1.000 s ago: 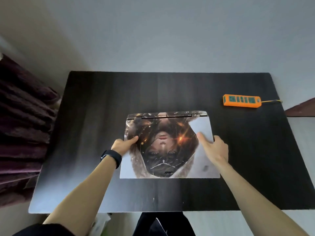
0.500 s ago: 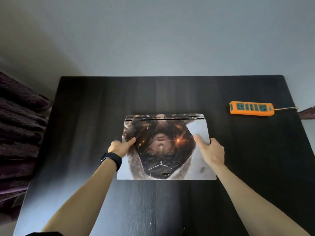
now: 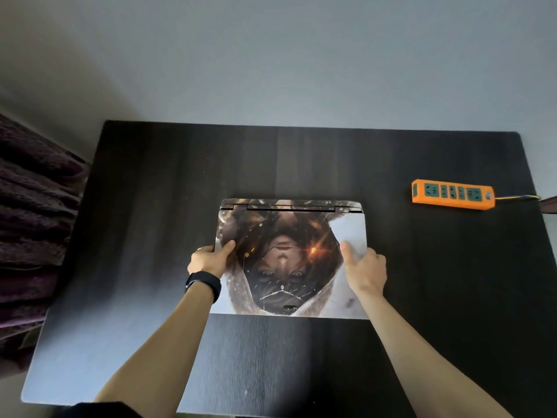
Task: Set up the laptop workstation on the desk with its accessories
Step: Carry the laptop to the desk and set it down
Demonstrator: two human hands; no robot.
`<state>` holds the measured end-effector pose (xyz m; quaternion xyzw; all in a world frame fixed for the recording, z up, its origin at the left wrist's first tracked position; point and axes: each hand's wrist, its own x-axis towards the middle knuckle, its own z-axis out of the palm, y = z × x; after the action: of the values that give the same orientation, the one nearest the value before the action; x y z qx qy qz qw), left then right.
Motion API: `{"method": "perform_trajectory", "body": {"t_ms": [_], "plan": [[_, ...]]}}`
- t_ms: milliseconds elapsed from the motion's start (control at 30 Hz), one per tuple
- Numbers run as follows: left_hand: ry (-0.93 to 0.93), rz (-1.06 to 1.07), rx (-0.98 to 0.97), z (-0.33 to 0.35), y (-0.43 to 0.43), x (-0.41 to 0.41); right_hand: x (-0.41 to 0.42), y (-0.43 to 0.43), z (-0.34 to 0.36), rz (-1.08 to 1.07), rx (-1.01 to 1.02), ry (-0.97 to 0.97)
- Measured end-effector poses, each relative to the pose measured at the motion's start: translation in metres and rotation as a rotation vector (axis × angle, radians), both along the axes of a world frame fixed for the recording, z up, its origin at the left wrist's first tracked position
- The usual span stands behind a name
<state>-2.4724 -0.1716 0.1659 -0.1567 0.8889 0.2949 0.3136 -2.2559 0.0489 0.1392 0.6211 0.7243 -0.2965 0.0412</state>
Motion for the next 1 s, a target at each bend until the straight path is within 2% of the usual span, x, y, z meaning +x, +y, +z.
{"method": "perform_trajectory", "body": {"t_ms": [200, 633, 767, 867, 933, 1000], "plan": [[0.019, 0.050, -0.001, 0.000, -0.008, 0.007, 0.007, -0.012, -0.002, 0.009, 0.048, -0.049], [0.066, -0.008, 0.005, -0.012, -0.003, 0.001, -0.002, 0.006, -0.002, 0.029, 0.005, -0.070], [0.071, -0.111, -0.015, -0.019, -0.008, 0.007, 0.003, 0.002, 0.000, 0.058, -0.032, -0.067], [0.121, -0.195, 0.040, -0.012, -0.012, 0.026, 0.013, -0.007, 0.006, 0.107, -0.060, -0.001], [0.167, -0.318, 0.056, -0.008, -0.020, 0.047, 0.021, -0.016, 0.007, 0.167, -0.063, 0.050], [0.181, -0.467, 0.005, -0.008, -0.033, 0.070, 0.028, -0.026, 0.006, 0.258, -0.031, 0.014]]}}
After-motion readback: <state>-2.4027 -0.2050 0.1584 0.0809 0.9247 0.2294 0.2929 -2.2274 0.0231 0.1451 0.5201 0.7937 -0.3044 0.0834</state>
